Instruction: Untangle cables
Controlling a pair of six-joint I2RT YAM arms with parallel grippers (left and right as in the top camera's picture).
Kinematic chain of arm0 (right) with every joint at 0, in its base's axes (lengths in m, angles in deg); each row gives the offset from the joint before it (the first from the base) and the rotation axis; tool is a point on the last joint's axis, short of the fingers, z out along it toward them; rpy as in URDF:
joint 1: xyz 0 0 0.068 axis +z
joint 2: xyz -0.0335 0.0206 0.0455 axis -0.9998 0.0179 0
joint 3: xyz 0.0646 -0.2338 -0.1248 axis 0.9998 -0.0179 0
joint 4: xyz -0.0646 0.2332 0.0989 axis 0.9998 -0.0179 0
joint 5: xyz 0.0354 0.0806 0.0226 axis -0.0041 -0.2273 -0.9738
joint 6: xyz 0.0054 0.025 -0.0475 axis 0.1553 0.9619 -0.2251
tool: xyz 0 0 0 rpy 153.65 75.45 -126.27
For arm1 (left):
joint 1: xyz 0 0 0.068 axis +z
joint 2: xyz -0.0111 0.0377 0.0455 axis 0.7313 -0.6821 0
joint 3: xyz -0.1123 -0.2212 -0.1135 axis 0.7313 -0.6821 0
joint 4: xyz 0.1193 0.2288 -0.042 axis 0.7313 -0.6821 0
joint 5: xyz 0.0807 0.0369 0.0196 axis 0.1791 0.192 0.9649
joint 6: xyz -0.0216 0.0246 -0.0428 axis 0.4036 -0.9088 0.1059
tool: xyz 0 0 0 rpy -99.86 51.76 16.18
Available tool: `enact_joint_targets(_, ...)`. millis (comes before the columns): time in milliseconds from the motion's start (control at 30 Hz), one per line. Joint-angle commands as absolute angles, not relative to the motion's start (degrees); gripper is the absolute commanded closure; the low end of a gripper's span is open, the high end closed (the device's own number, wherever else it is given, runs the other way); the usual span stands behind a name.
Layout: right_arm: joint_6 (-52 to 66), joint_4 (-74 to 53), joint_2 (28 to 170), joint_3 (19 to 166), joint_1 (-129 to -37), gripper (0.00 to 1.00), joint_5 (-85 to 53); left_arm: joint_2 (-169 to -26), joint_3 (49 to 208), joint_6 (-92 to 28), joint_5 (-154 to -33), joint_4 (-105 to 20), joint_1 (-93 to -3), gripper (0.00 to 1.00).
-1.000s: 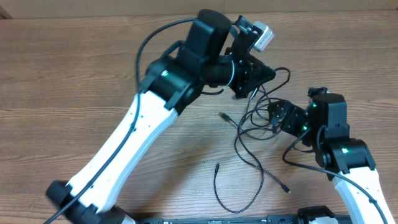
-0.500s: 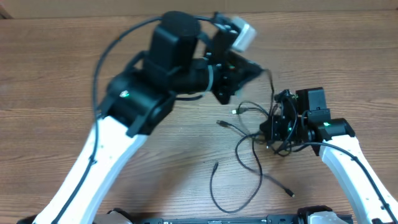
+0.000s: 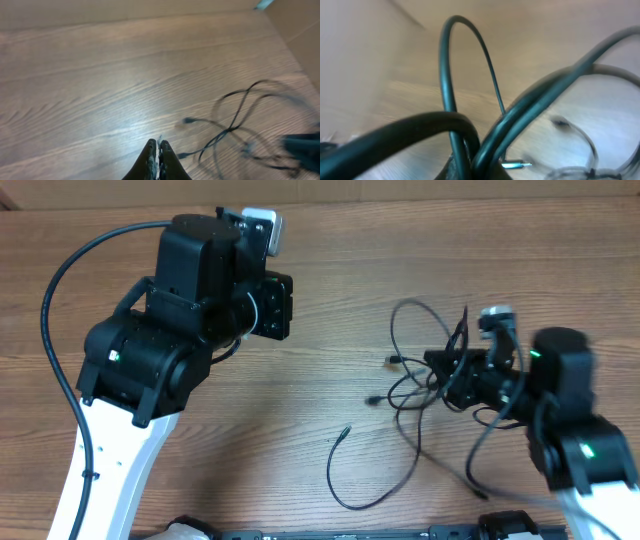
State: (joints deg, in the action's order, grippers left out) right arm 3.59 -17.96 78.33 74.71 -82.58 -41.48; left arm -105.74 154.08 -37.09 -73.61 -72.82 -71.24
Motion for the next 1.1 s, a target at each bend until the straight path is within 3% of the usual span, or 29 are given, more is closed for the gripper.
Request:
enact_joint_targets(0,3.8,-12.1,72.1,79.6,-82.7,0.86,-50.5,-106.0,154.7,-36.3,-71.5,-74.0,-70.9,0.96)
enact_joint_targets(33,3.8,-10.1,70.9,80.3,-82.7,0.84,-50.5,-106.0,154.7,-36.2,-71.6,-74.0,-70.8,0.96)
enact_joint_targets(67,3.8,-6.8,69.5,80.8,-82.7,0.59,-50.4,-106.0,154.7,-35.1,-71.6,-74.1,-70.5,0.96)
enact_joint_targets(133,3.8,-2.2,68.4,80.8,-82.7,0.48,-50.4,-106.0,154.7,-33.7,-71.6,-74.1,-69.8,0.96)
enact_joint_targets(267,3.8,-2.3,69.0,80.8,-82.7,0.45,-48.2,-106.0,154.7,-33.1,-72.1,-74.4,-68.6,0.96)
enact_joint_targets(467,3.8,-21.7,73.2,80.8,-82.7,0.45,-37.5,-106.0,154.7,-33.4,-71.3,-76.8,-68.6,0.96)
enact_joint_targets(567,3.8,-29.1,75.7,80.8,-82.7,0.39,-33.4,-106.0,154.7,-33.4,-69.7,-79.0,-68.6,0.94)
enact_joint_targets(600,3.8,-31.2,76.9,80.8,-82.7,0.38,-33.5,-106.0,154.7,-33.4,-68.9,-80.2,-68.6,0.85)
enact_joint_targets(633,3.8,-32.7,78.1,80.8,-82.7,0.34,-33.5,-106.0,154.7,-33.4,-67.8,-81.3,-68.6,0.57)
enact_joint_targets(667,3.8,-34.2,79.5,80.8,-82.7,0.24,-33.6,-106.0,154.7,-33.4,-66.4,-82.5,-68.6,0.44)
enact_joint_targets(733,3.8,-36.1,81.5,80.8,-82.6,0.04,-33.9,-106.0,154.7,-33.6,-65.5,-84.1,-68.2,0.34)
enact_joint_targets(767,3.8,-36.8,82.7,80.8,-82.6,0.0,-34.4,-106.0,154.7,-33.9,-65.6,-84.5,-67.9,0.3)
enact_joint_targets(900,3.8,-37.7,87.6,80.8,-82.6,0.0,-41.2,-106.0,154.7,-39.6,-68.9,-86.9,-65.2,0.16)
enact_joint_targets(1067,3.8,-37.8,94.5,80.8,-82.6,0.0,-46.9,-106.0,154.7,-51.3,-82.8,-90.1,-60.1,0.0)
